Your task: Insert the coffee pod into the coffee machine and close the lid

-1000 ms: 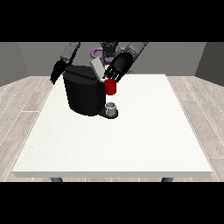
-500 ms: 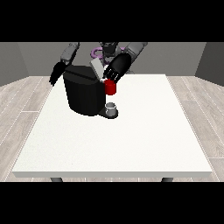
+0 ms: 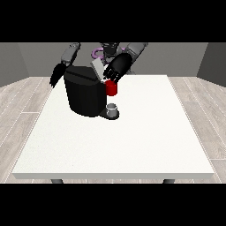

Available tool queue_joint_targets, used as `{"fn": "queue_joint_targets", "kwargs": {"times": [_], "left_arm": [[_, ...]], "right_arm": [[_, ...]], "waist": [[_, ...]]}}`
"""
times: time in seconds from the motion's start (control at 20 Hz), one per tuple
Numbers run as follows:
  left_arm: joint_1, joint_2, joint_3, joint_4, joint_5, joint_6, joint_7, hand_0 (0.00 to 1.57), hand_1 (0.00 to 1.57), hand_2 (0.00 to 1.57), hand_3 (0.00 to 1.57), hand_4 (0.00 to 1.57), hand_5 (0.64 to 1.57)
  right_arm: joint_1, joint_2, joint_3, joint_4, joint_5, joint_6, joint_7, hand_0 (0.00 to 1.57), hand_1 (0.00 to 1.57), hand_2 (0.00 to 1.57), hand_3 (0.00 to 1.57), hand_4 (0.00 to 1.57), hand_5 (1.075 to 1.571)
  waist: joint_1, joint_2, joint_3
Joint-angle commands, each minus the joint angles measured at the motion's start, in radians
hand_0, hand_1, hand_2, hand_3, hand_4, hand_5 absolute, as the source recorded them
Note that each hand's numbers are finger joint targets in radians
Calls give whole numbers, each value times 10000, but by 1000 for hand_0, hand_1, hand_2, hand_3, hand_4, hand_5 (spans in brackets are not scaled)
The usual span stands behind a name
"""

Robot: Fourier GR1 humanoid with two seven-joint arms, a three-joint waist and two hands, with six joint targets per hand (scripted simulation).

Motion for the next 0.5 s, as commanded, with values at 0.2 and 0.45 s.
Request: {"fn": "queue_joint_targets", "kwargs": {"times": [0.2,0.45], "left_arm": [[-360,-100,-78,-75,-279,590,25,1241,1241,1255,1199,290,1571],[24,-66,-665,-148,-926,910,-265,1212,1212,1225,1100,0,1571]], "right_arm": [[-766,-123,-117,217,100,-152,229,0,0,0,0,141,1571],[-551,-197,-278,248,-82,-47,-20,0,0,0,0,0,1571]], "waist": [[149,315,0],[85,345,1]]}}
